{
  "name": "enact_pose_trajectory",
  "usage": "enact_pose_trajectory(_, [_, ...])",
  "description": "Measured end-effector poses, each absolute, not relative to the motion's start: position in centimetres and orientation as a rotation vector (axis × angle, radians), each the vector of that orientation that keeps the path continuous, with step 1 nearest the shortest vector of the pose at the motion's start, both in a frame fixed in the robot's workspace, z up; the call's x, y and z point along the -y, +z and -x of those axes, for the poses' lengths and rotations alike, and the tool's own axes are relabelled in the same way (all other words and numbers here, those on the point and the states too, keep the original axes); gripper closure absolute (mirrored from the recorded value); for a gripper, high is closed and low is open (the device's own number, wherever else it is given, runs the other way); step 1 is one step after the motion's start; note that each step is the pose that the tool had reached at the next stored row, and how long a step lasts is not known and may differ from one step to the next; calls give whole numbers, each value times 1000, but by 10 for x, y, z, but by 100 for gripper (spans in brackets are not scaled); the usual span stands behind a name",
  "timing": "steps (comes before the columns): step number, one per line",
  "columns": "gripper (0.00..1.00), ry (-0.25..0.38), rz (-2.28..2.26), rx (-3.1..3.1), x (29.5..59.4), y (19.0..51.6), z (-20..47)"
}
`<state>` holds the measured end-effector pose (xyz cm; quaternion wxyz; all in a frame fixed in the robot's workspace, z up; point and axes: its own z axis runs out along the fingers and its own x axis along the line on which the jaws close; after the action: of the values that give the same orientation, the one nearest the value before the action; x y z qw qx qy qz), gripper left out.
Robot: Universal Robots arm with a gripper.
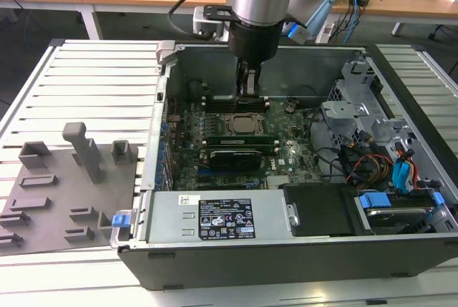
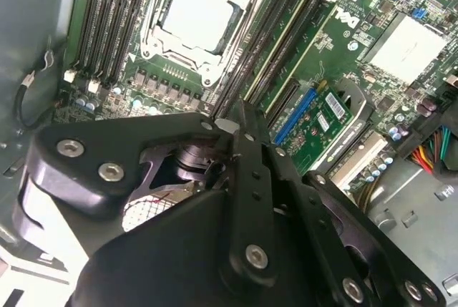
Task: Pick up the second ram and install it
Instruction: 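Press down the second ram until it locks into place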
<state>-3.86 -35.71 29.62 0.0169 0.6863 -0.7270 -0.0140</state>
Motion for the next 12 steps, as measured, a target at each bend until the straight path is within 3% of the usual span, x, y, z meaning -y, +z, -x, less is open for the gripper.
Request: enact_pose_trajectory(12, [89, -46, -2129, 2256, 366, 259, -21])
